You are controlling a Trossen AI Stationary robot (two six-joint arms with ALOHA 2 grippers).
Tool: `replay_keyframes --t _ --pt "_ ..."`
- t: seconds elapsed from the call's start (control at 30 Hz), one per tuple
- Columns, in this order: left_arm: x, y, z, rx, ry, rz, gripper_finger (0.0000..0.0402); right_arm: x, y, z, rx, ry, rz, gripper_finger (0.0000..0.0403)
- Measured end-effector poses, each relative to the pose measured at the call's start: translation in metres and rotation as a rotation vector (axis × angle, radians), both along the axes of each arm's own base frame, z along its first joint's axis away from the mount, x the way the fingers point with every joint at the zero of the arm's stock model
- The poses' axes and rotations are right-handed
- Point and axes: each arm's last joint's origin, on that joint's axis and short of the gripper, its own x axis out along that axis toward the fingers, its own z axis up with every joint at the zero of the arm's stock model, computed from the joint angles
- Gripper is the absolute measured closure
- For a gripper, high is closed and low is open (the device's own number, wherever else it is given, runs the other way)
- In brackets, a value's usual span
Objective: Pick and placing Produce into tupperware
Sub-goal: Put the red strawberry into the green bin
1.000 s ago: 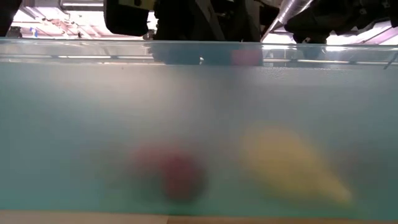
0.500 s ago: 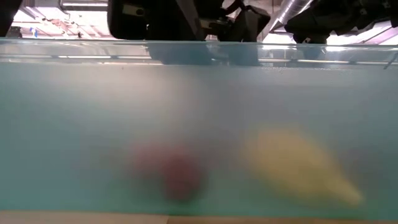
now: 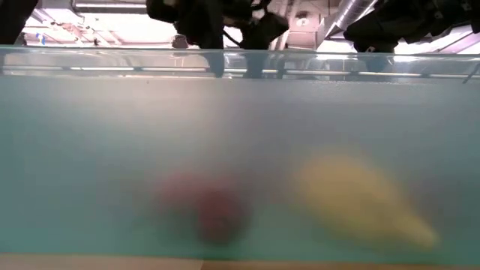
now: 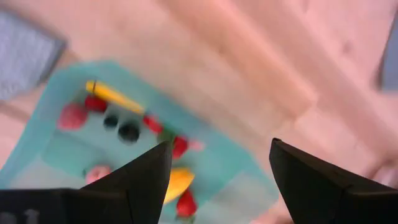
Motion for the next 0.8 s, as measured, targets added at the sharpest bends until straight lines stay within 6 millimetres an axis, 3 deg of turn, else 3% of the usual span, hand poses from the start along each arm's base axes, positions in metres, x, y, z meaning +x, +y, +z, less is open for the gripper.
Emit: replay_keyframes --t 0.37,0.8 --pt "-0.013 0.067 0.002 0.097 0.143 0.137 0.0143 0.0 0.0 0.0 0.0 0.001 0.0 0.0344" --pt "-0.052 0.131 0.019 0.191 0.343 0.286 0.0143 0.0 0.0 -0.001 -0.002 0.007 0.0 0.0344"
